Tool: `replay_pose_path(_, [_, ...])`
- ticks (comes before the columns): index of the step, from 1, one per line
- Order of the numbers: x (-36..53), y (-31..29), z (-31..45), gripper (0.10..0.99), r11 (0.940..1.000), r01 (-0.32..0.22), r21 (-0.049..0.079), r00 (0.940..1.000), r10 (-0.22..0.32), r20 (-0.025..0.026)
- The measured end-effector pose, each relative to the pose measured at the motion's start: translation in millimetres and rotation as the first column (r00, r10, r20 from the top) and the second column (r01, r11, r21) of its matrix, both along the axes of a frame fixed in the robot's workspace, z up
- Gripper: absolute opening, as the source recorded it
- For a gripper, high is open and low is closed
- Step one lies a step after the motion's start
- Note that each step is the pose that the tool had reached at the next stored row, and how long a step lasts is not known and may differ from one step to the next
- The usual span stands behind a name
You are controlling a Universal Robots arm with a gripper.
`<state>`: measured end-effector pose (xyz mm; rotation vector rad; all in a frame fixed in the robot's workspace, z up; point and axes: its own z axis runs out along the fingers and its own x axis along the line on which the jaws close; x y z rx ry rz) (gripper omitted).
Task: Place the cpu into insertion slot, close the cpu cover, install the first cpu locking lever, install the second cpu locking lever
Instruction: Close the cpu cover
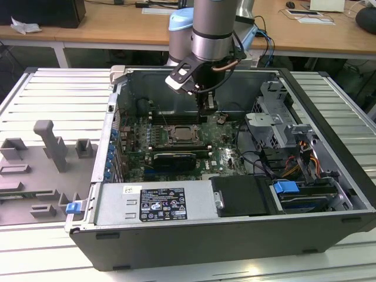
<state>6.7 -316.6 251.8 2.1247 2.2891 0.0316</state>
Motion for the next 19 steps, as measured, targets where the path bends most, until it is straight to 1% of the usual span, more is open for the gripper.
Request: replay_pose_path(19, [-11.3,0.0,0.0,0.106,1.0,0.0,0.0,1.0,0.0,0.0])
